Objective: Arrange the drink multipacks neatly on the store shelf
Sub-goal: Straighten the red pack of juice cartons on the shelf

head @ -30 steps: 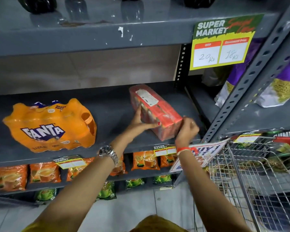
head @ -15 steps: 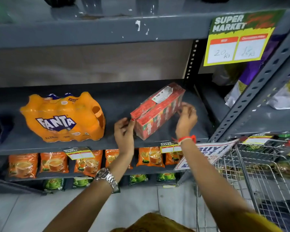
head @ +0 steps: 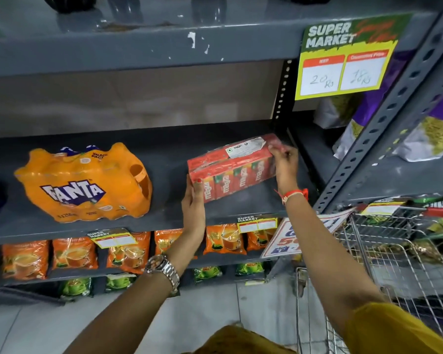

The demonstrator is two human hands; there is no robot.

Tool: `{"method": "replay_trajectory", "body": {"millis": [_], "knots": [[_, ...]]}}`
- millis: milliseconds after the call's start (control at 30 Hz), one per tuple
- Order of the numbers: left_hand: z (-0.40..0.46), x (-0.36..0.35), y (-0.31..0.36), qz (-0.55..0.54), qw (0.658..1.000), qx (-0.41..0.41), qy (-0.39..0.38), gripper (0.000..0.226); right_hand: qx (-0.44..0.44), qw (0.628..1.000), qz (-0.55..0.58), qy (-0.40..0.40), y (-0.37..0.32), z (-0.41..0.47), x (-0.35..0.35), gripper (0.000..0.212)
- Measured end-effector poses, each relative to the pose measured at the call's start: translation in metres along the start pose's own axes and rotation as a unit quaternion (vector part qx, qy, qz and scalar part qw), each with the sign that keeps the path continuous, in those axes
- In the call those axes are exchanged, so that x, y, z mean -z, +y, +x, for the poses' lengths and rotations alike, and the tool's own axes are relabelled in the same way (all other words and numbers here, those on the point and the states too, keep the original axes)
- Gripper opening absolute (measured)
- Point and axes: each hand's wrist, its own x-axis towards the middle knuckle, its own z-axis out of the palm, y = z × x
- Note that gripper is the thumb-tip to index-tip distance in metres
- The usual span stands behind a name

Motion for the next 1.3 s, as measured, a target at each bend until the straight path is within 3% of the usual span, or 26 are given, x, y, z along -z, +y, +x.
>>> {"method": "replay_trajectory", "body": {"millis": [433,967,1300], "knots": [[-0.008,-0.003,0.001,0.042,0.999,0.013,0.003,0.046,0.051,0.995,0.032,0.084,0.016,-0.053,0.033,0.021],[-0.017,0.005,-0.008,0.051,0.998,-0.009,-0.029,0.044,0.053,0.995,0.046,0.075,0.021,-0.07,0.045,0.02],[-0.017,0.006,-0.014,0.028,0.999,-0.006,-0.025,0.046,0.054,0.994,0.042,0.086,0.02,-0.076,0.043,0.031]]}}
